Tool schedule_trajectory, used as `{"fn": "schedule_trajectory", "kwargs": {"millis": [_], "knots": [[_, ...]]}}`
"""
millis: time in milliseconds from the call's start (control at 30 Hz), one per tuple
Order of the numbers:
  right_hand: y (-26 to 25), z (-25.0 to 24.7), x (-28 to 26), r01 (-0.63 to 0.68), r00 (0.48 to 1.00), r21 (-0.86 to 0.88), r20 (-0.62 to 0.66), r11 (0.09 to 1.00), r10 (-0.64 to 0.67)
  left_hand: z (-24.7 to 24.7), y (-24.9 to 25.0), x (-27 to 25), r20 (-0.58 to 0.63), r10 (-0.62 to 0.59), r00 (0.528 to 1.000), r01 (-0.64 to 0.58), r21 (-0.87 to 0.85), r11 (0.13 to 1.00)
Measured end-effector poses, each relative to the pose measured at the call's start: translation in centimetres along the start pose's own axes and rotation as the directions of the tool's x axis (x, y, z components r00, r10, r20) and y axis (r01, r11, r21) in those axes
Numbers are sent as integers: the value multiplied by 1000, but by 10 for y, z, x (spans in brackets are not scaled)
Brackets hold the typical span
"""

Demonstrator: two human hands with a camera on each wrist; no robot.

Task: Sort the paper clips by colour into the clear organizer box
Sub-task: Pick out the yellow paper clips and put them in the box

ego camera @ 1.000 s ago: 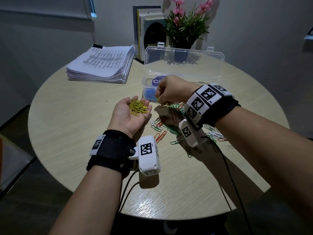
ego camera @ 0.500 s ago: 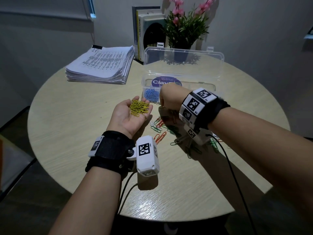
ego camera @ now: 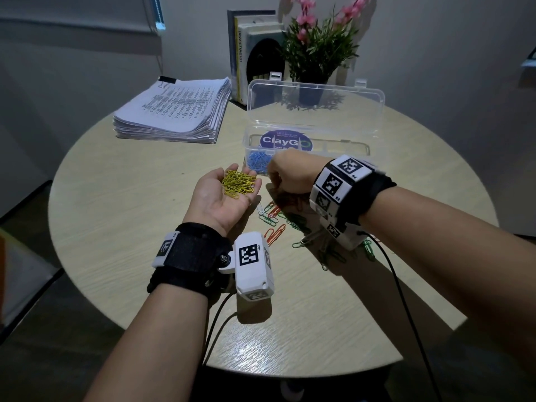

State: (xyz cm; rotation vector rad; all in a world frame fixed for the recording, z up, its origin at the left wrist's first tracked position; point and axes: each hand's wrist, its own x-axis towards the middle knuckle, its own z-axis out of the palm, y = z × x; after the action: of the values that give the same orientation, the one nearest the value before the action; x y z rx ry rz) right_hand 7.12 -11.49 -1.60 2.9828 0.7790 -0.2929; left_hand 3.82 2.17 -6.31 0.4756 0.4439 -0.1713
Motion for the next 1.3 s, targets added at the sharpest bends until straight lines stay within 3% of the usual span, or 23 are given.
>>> {"fn": "schedule_trajectory", "kwargs": {"millis": [400, 600, 733, 833, 900, 1033, 1100, 1200, 1300], "knots": [[5, 5, 3, -22, 999, 99, -45, 995, 27, 0, 1, 0, 8, -6, 1000, 6, -19, 1000], [-1, 5, 2, -15, 1000, -75, 3, 997, 15, 0, 1, 0, 14, -6, 1000, 7, -29, 1000], [-2, 6, 0, -19, 1000, -73, 8, 997, 20, -1, 0, 0, 14, -6, 1000, 6, -26, 1000], [2, 4, -2, -20, 1000, 38, -22, 999, 21, -1, 1, 1, 20, -8, 1000, 9, -25, 1000], [5, -2, -1, -3, 993, 181, -115, 983, 24, 0, 0, 1, 24, -10, 1000, 11, -13, 1000], [1, -18, 1, 78, 956, 469, -286, 879, 68, 7, -6, 0, 37, -16, 999, 15, 43, 999], [-5, -23, 0, 114, 956, 553, -287, 825, 60, 11, -11, -1, 56, -31, 998, 28, 55, 998], [-8, -26, -4, 131, 966, 553, -259, 823, 21, 19, -15, -5, 70, -54, 996, 47, 103, 994], [5, -32, -11, 96, 963, 599, -257, 795, 78, 27, -13, -7, 70, -53, 996, 50, 52, 997]]}}
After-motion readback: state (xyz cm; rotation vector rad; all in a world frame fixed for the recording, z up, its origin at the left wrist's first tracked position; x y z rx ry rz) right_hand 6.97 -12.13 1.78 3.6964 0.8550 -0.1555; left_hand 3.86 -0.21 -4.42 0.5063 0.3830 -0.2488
